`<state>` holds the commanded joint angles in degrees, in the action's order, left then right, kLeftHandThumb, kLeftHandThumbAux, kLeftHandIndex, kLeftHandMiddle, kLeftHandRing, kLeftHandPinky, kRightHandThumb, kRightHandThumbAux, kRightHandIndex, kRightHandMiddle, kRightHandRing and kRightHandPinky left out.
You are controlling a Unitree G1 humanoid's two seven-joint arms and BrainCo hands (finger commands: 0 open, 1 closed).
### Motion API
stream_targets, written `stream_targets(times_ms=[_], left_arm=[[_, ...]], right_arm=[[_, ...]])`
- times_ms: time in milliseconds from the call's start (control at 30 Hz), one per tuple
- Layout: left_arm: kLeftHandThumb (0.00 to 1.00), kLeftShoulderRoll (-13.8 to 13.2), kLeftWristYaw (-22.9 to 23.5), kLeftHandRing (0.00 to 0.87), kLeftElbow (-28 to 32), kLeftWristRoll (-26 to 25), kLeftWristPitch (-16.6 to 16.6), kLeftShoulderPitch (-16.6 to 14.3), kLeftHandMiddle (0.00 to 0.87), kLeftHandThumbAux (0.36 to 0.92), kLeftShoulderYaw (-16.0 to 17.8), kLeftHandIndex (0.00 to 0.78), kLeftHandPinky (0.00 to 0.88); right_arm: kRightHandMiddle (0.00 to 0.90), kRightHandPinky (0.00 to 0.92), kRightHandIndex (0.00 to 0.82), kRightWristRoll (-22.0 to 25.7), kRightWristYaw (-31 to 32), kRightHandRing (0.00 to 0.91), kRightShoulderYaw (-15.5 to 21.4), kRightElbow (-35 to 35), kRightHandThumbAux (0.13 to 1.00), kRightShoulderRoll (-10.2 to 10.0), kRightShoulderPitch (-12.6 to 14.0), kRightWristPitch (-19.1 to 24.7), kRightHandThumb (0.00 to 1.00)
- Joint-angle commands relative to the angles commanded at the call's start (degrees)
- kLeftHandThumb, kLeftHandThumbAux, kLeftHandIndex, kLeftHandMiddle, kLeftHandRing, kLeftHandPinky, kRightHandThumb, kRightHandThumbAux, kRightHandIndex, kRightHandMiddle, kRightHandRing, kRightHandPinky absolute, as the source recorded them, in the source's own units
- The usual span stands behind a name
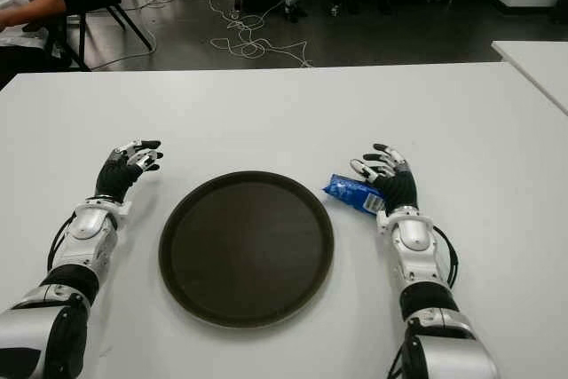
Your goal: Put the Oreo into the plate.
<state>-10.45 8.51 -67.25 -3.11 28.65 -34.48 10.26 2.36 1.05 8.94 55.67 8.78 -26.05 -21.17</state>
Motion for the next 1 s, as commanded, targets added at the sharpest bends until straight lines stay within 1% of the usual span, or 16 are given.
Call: stream_targets(times_ms=[233,767,1000], left_arm=[[0.705,-0.03,-0.04,0.299,-0.04,-0.05,-0.28,-0.05,0.272,0.708,0.05,0.403,0.326],[0.706,-0.17,0.15,0.294,-0.26,0.22,-0.24,-0.15,0.283,0.709,-0.1,0.403,0.308],[0.706,-0.17,0.2,0.303,-0.4,0.18,-0.02,-0.16,0.278,0.707,-0.05,0.403,0.329]], right_arm=[[0.362,0.456,0.259,0.01,-0.12,0.414,0.04,0.12,0.653,-0.05,-0.02,-0.22,0.058],[0.372,0.473,0.258,0.55,0.64,0.434,0.35,0.74,0.666,0.02,-0.31,-0.2,0.083],[0.371,0.473,0.256,0.56,0.74,0.428,0.47,0.82,0.662,0.03,-0.4,0.05,0.088]])
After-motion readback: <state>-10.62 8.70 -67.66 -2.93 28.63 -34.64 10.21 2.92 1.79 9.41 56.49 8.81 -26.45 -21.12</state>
